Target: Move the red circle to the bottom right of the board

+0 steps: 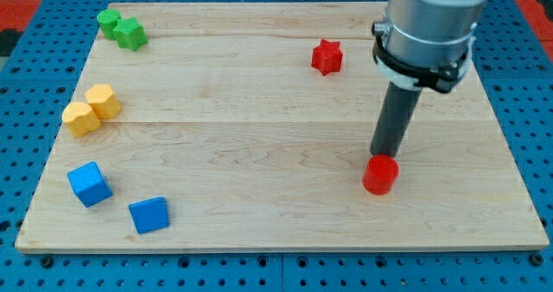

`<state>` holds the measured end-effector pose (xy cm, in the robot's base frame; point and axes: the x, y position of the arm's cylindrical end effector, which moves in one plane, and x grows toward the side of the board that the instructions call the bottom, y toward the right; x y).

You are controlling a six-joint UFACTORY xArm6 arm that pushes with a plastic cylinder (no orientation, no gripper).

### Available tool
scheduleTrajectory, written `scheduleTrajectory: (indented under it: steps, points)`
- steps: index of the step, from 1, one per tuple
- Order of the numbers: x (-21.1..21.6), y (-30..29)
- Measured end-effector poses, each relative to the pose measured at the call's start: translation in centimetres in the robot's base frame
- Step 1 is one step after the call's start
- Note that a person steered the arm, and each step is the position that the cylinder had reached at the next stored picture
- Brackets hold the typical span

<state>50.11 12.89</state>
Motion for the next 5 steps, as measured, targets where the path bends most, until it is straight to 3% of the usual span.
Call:
scheduleTrajectory:
  steps: [1,2,3,4,5]
  points:
    - [-1.7,-2.6]
    - [2.5,-2.8]
    - [3.1,2.9]
    - [-3.2,1.4]
    - [-11.2,5.7]
